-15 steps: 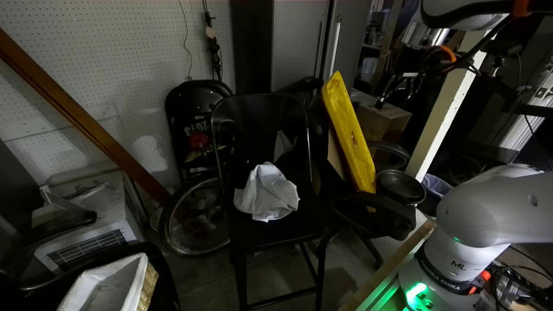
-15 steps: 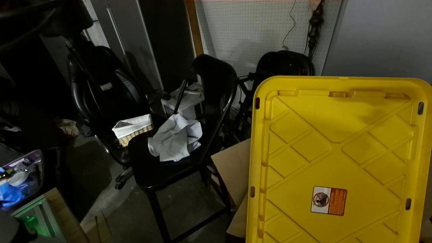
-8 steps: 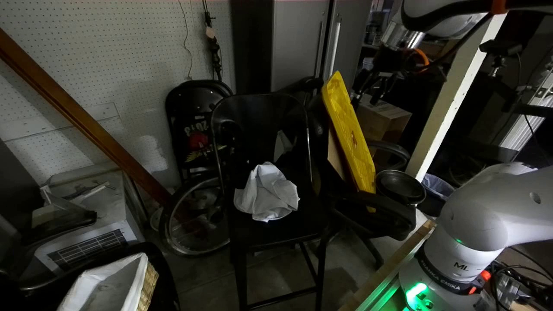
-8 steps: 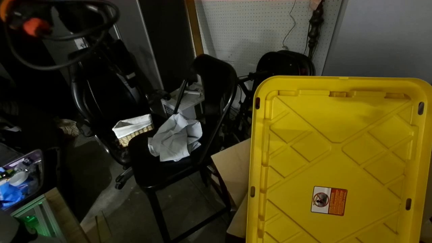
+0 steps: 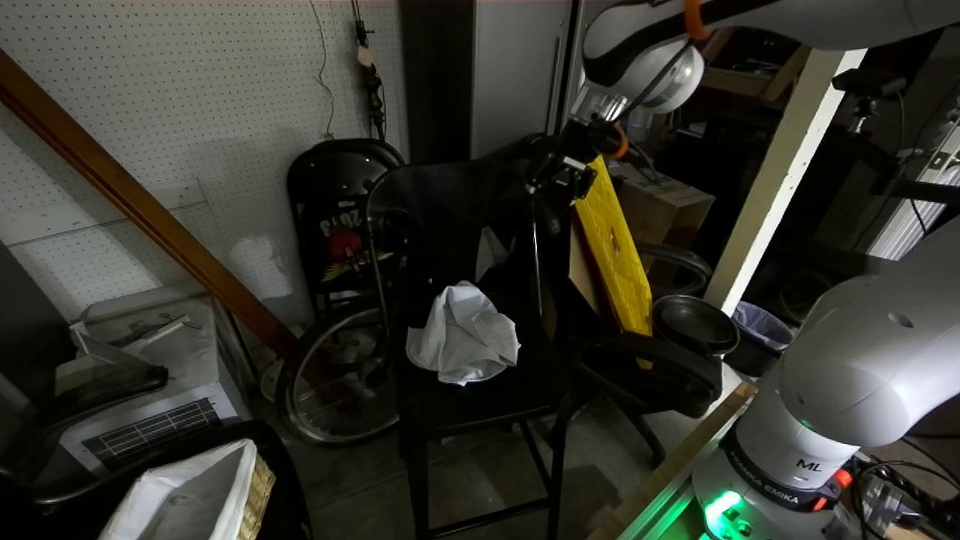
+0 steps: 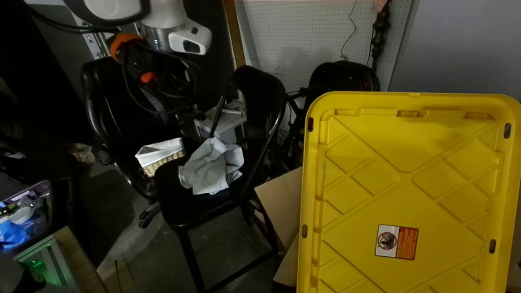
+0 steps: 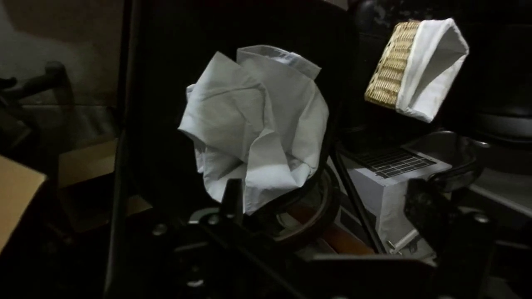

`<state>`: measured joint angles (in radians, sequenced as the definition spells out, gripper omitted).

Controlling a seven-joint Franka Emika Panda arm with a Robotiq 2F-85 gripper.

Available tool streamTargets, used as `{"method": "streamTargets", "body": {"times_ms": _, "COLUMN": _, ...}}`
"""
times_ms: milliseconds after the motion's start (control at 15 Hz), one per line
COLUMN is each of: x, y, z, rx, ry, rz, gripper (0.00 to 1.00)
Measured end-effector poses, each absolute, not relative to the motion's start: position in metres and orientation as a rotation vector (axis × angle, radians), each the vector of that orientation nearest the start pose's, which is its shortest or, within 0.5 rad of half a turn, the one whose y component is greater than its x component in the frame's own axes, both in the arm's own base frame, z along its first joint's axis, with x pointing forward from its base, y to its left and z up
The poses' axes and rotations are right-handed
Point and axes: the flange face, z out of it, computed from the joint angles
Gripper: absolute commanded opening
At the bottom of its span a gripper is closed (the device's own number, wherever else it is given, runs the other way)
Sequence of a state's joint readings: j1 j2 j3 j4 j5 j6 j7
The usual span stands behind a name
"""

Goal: Put the towel on top of the chair

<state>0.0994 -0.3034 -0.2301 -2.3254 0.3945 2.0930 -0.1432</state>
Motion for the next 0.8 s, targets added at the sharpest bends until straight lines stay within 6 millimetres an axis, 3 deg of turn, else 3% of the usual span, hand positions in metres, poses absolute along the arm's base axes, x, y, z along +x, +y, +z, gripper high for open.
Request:
{"method": "streamTargets", "body": {"times_ms": 200, "x": 0.504, "y": -0.022, "z": 0.424, "rx": -2.705, "ry": 0.300, "rz": -0.029, "gripper": 1.00}}
{"method": "streamTargets", "body": {"times_ms": 467, "x": 0.560, "y": -0.008, "z": 0.375, "rx": -2.775, "ry": 0.443, "rz": -0.037, "gripper": 1.00}}
{"method": "streamTargets", "body": {"times_ms": 800, "x": 0.600, "y": -0.001, "z": 0.314, "rx": -2.855, "ry": 0.561, "rz": -0.013, "gripper": 1.00}}
